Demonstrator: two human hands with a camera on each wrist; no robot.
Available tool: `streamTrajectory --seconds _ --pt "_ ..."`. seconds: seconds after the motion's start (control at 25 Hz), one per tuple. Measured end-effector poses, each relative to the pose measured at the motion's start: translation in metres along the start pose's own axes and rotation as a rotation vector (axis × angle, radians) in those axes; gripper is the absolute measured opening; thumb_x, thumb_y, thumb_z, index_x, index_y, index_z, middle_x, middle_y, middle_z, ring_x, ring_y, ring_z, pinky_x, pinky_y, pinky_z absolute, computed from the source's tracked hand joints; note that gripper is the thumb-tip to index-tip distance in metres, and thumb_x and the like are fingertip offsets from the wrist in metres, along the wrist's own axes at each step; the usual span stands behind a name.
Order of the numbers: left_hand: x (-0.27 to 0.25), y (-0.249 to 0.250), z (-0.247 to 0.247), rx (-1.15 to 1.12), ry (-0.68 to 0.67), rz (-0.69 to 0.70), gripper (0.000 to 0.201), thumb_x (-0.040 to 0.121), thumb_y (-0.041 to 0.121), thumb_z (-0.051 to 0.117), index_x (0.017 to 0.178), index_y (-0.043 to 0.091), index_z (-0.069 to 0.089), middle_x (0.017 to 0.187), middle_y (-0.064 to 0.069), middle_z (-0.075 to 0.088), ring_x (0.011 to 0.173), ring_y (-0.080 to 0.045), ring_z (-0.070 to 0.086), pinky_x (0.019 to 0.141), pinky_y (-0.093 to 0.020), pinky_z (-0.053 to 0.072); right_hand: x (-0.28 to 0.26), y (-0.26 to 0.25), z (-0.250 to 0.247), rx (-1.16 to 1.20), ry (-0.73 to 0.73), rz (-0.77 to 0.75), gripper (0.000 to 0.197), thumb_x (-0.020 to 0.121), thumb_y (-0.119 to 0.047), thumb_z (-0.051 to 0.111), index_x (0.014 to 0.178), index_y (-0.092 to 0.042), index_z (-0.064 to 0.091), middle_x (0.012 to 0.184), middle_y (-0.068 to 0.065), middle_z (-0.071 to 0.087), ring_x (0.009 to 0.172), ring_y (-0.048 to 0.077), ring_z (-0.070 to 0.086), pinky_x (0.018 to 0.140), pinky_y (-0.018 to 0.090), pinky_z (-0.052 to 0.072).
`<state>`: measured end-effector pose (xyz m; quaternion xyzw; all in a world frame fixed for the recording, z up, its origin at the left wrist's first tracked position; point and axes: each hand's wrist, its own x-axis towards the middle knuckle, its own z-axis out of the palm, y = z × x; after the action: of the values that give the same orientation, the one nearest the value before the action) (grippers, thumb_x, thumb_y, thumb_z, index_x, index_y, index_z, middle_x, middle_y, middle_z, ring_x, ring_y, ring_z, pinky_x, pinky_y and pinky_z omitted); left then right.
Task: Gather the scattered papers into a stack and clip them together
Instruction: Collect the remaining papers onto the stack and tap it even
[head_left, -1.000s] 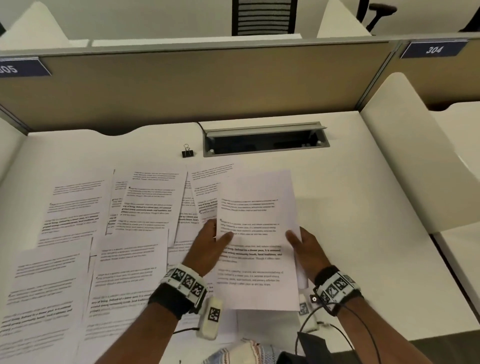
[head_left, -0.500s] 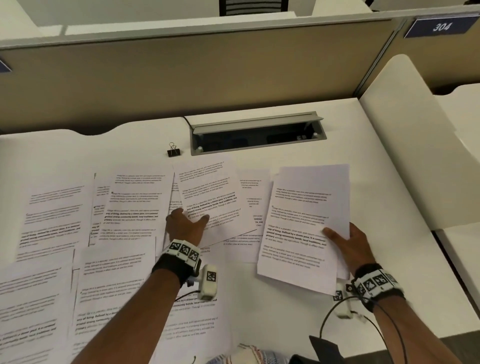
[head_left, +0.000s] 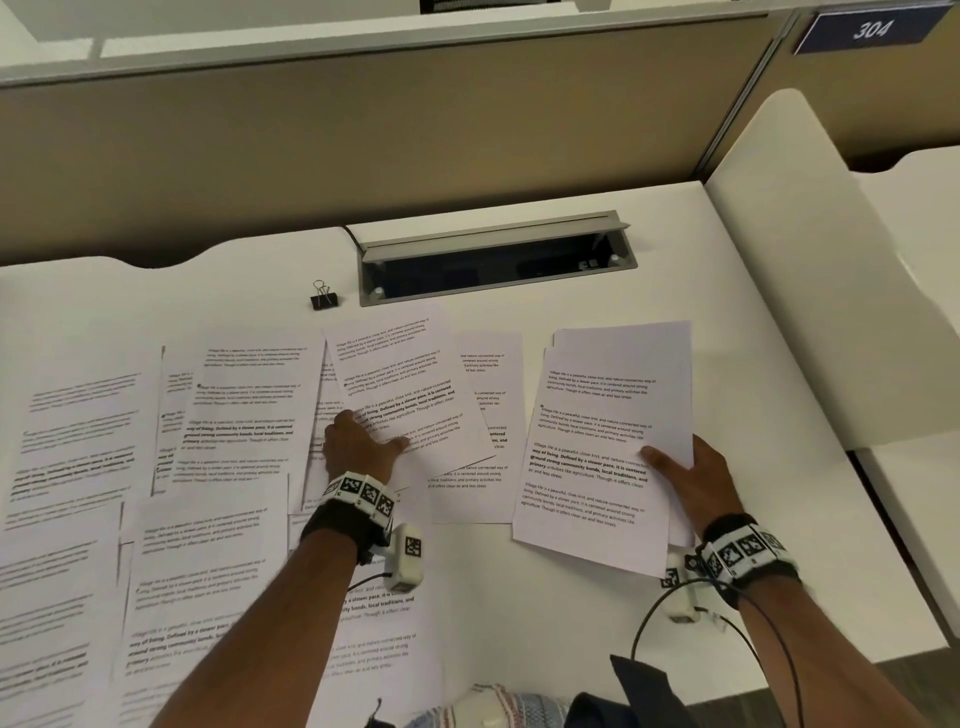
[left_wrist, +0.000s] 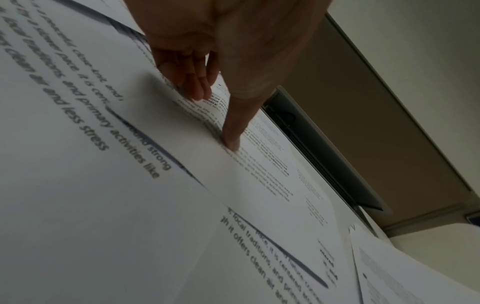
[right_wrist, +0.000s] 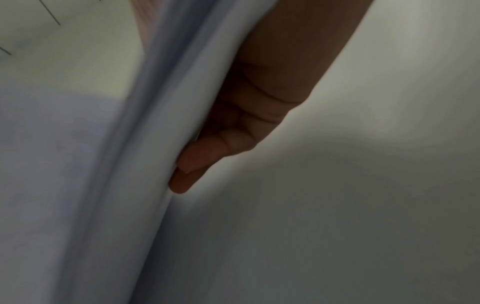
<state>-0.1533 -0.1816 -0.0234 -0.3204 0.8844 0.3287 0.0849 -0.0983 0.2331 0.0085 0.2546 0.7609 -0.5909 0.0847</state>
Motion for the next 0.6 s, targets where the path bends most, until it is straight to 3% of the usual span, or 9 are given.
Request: streamTrajectory --seconds 0.24,0.44,0.6 --pt "-0.008 -0.010 -0.002 0.247 0.064 0.060 0.102 0.070 0.060 0.081 0.148 0.009 0.038 0.153 -0.017 0.034 0.139 -0.040 0.035 0.114 -0.053 0.034 0.001 0.001 -0.003 0.018 0.002 -0.005 0.044 0.089 -0.019 0.076 0.129 -0.010 0.061 0.114 0.006 0.069 0.092 0.008 0.066 0.068 0.019 0.050" --pt "-0.007 -0.020 -0.003 0.157 0.079 0.101 0.089 0.080 0.045 0.079 0.151 0.009 0.039 0.154 -0.017 0.038 0.139 -0.041 0.034 0.115 -0.052 0.031 0.000 0.001 -0.003 0.026 0.003 -0.007 0.040 0.089 -0.019 0.076 0.126 -0.012 0.061 0.111 0.003 0.070 0.091 0.006 0.066 0.067 0.016 0.050" --pt "0.002 -0.021 -0.009 0.060 0.079 0.083 0.087 0.074 0.035 0.087 0.146 0.012 0.045 0.145 -0.019 0.045 0.132 -0.042 0.043 0.113 -0.053 0.037 0.002 0.004 -0.003 0.034 -0.010 -0.010 0.041 0.089 -0.019 0.075 0.127 -0.011 0.062 0.111 0.000 0.071 0.093 0.008 0.068 0.062 0.010 0.053"
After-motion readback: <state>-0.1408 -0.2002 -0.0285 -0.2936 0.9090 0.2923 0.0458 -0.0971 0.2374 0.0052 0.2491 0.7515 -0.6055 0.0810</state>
